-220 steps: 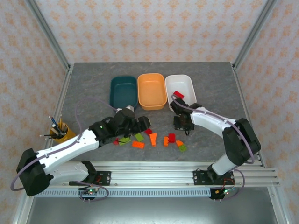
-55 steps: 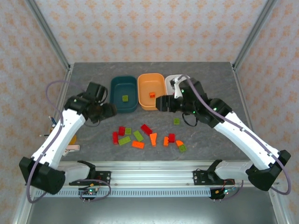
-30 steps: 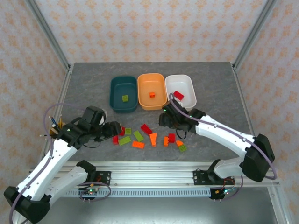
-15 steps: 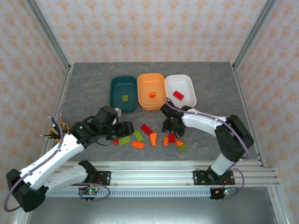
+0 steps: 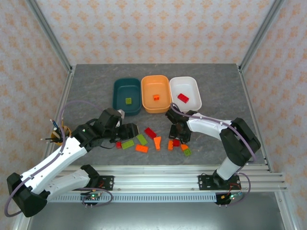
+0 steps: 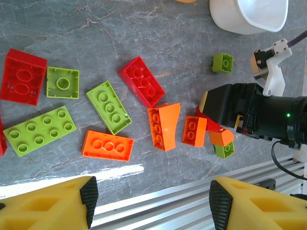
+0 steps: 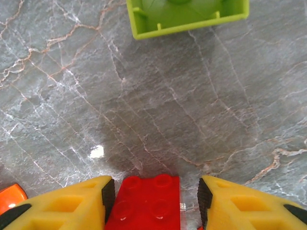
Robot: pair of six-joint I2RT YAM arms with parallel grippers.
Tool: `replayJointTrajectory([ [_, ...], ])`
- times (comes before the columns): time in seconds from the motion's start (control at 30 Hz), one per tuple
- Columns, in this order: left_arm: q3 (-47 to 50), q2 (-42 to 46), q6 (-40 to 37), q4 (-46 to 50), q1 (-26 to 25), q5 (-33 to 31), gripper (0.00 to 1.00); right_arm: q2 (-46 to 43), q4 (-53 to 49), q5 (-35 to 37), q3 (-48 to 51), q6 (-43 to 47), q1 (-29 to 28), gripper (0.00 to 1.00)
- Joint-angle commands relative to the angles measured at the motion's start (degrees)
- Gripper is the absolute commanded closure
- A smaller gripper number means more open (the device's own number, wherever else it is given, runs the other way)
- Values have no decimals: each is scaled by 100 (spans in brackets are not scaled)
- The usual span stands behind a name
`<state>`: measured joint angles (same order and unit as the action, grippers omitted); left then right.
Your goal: Sort the legos into containers by color
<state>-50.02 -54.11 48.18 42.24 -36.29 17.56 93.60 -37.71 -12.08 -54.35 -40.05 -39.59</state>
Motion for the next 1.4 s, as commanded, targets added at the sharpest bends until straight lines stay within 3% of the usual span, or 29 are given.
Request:
replayJointTrajectory([
  [0.0, 27, -55, 71, -158, -31, -147, 34, 6, -92, -22, 47, -49, -12, 50],
  [0.37, 76, -100, 51, -339, -44, -34, 34, 5, -60, 114, 3, -182, -31, 66],
  [0.57, 45, -135, 60, -362, -45, -24, 34, -247, -228, 526, -144, -162, -16, 69],
  [0.87, -642, -654, 54, -682, -53, 29, 34, -451, -1064, 1278, -1736, 746, 648, 70],
  [1.03, -1534, -1480, -85, -832, -18, 118, 32, 160, -1093, 1114, -2892, 1351, 1410, 70],
  [1.37, -2732, -2820, -187, -1184, 377, 354, 32, 2074, -936, 353, -4132, 1894, 2007, 70],
])
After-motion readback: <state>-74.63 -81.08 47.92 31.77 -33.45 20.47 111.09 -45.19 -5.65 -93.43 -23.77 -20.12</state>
